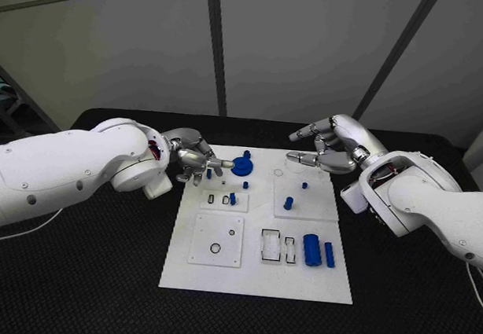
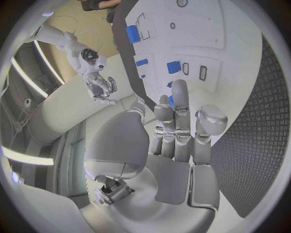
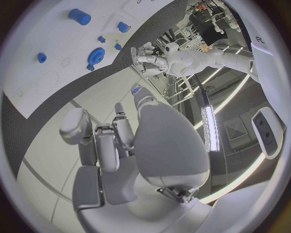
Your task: Assemble the parts on the task board
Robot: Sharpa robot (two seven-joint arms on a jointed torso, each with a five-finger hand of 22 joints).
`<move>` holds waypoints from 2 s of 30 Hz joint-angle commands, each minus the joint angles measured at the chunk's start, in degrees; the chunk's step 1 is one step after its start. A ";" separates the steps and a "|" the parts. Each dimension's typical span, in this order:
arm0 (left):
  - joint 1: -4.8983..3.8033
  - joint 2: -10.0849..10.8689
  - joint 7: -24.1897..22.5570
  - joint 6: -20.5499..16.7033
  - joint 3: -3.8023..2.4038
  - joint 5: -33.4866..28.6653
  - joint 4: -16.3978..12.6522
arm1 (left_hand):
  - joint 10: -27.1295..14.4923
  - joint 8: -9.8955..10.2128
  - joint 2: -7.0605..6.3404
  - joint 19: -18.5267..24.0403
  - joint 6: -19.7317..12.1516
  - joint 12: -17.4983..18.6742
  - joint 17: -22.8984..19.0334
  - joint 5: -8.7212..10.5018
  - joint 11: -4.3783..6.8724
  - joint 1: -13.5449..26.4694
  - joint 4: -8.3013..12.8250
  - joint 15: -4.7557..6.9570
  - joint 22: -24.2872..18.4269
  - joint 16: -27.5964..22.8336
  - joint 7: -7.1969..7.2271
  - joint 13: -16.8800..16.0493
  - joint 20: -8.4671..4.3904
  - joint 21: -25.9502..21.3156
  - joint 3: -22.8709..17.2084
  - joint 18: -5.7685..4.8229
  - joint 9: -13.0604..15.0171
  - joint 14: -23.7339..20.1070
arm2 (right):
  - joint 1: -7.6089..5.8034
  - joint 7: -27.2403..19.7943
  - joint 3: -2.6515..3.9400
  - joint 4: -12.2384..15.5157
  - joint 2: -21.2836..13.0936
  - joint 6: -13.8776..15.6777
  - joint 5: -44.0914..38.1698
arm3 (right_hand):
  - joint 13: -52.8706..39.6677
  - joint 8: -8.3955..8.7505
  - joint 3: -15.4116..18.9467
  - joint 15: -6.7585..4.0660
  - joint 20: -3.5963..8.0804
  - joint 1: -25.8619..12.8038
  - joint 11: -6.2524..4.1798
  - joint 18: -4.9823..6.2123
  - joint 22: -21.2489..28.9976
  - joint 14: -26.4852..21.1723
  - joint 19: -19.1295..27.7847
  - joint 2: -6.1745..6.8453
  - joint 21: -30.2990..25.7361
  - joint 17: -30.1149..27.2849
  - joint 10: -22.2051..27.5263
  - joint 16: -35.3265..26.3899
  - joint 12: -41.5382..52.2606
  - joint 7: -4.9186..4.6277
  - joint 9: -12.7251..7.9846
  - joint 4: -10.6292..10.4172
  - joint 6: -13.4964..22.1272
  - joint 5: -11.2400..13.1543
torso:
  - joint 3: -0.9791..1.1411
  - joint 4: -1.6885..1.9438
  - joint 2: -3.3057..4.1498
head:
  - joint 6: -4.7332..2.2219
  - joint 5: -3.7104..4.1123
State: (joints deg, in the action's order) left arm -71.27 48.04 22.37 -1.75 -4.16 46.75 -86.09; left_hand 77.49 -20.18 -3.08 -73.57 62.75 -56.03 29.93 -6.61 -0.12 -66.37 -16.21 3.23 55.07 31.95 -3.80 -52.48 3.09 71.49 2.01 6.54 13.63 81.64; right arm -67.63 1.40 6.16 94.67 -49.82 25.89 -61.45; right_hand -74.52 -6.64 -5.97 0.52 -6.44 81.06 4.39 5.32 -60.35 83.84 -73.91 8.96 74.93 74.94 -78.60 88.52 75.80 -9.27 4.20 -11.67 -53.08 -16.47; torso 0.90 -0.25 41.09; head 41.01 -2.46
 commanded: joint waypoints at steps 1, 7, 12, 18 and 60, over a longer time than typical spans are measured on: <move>-0.84 -1.44 9.13 4.81 0.55 6.41 0.87 | 0.35 -2.03 -0.14 -0.12 -0.98 -2.51 0.43 0.61 0.42 1.41 -0.29 0.19 1.53 -0.06 0.06 -2.50 0.02 1.05 2.25 -0.17 1.90 -0.32 | -0.13 -0.78 0.06 -0.34 -0.08 1.46 2.80 | 0.15 -0.40 0.34 -0.40 0.15 -0.69 -0.07 0.59 0.31 5.13 0.43 -0.08 -0.47 11.14 0.40 -0.35 -0.37 0.03 -0.05 -0.04 -0.44 -0.29 | 0.21 -0.08 -0.33 | 0.47 -0.31; -2.21 -4.23 11.34 6.48 2.44 7.25 2.42 | 1.53 -7.41 0.32 -0.56 -3.17 -9.54 1.25 1.22 0.80 1.91 -0.48 0.29 4.16 -0.41 0.52 -9.43 -0.19 2.71 4.90 -0.43 7.61 -0.30 | -0.15 -0.18 0.08 -0.86 0.00 1.34 2.26 | 0.21 -0.47 0.47 -0.42 0.16 -0.76 -0.08 0.64 0.56 5.07 0.55 -0.11 -0.61 10.91 0.44 -0.46 -0.41 0.05 -0.04 -0.09 -0.48 -0.36 | 0.14 -0.07 -0.25 | 0.73 -0.37; -3.15 -6.34 12.13 7.82 4.07 7.45 3.77 | 1.74 -10.86 1.14 -0.64 -5.04 -12.10 1.72 1.17 1.00 1.86 -0.45 0.44 5.09 -0.67 0.80 -11.79 -0.30 3.21 5.84 -0.53 11.93 -0.23 | -0.15 0.36 0.08 -1.06 0.14 1.22 1.52 | 0.31 -0.55 0.64 -0.44 0.17 -0.87 -0.10 0.68 0.75 5.03 0.64 -0.17 -0.74 10.73 0.50 -0.56 -0.50 0.07 -0.04 -0.19 -0.51 -0.48 | 0.17 -0.08 -0.16 | 0.86 -0.39; -3.73 -8.19 12.46 9.20 5.23 7.51 5.03 | 1.48 -11.49 1.35 -0.45 -5.70 -12.06 1.84 1.18 0.98 1.88 -0.46 0.43 4.96 -0.76 0.78 -11.64 -0.29 3.11 6.11 -0.49 12.95 -0.23 | -0.15 0.83 0.08 -1.23 0.32 1.13 0.98 | 0.39 -0.58 0.73 -0.45 0.18 -0.92 -0.12 0.69 0.85 5.00 0.69 -0.22 -0.80 10.65 0.56 -0.60 -0.57 0.08 -0.04 -0.24 -0.52 -0.54 | 0.15 -0.05 -0.11 | 0.96 -0.37; -4.09 -11.26 11.97 13.88 6.15 7.53 6.60 | 0.63 -13.19 3.12 0.23 -7.43 -11.42 2.38 -0.55 1.00 -2.34 0.38 0.41 4.69 -1.14 0.82 -10.64 -0.23 2.68 5.99 -0.34 16.53 -0.13 | -0.14 2.12 0.08 -1.93 1.26 -0.24 0.24 | 0.86 -0.72 0.98 -0.49 0.23 -1.03 -0.16 0.80 1.45 4.92 0.98 -0.54 -1.18 10.34 0.90 -0.78 -1.01 0.11 -0.06 -0.45 -0.49 -0.86 | 0.08 -0.05 -0.12 | 2.02 -0.38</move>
State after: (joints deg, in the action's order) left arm -75.26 36.88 34.14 11.17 1.99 53.90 -79.49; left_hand 78.63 -33.18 0.02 -73.79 55.78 -67.79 32.23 -6.85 0.79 -68.03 -16.11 3.38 59.71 31.07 -2.97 -63.20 2.87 74.46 8.07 6.53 30.07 81.49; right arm -67.67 3.34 6.18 92.67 -48.61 26.18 -60.78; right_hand -73.71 -7.10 -5.32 0.30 -6.24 80.60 4.19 5.33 -58.95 84.05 -73.32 8.49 74.10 74.91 -77.99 87.98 75.14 -9.08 4.18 -12.01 -53.27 -16.97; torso 0.98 -0.25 40.94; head 42.98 -2.79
